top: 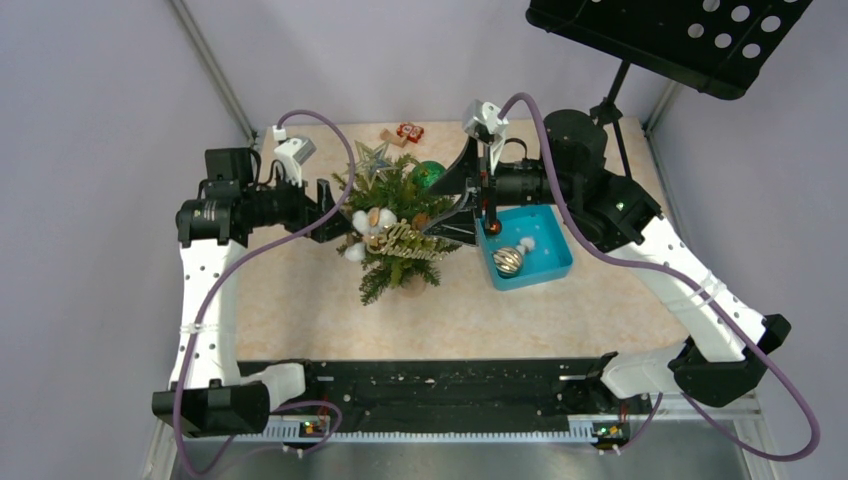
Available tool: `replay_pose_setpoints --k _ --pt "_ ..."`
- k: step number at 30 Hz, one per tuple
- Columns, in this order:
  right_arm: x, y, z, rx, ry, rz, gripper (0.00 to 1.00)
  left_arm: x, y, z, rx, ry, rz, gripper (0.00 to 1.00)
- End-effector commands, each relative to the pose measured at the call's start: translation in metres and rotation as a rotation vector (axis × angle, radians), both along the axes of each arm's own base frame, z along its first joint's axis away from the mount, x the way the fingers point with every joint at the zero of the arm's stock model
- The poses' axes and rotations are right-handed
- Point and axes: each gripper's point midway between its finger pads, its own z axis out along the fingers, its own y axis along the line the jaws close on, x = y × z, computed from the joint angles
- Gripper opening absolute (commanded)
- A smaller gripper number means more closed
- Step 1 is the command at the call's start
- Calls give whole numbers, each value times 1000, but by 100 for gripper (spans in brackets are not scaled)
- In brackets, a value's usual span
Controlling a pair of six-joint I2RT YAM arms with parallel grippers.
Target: Decorate the small christmas tree
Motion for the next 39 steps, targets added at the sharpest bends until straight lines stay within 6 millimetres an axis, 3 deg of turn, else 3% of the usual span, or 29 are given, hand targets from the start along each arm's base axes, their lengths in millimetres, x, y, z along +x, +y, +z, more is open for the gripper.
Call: replay_pose_setpoints --k 1,4,9,17,25,39 --pt "0 0 11 41 -24 10 79 4 7 8 39 -68 27 98" --pt "-1 1 12 43 -24 15 79 9 12 -4 55 -44 57 96" --pt "-1 0 11 41 -23 13 79 15 12 3 37 -65 81 96" --pt "-1 1 12 46 -26 17 79 27 18 -10 52 -53 127 89" --pt "-2 2 14 52 -27 24 79 36 6 -4 -38 -43 102 90" --pt "-3 2 16 56 -33 29 79 12 0 8 -30 -57 16 87"
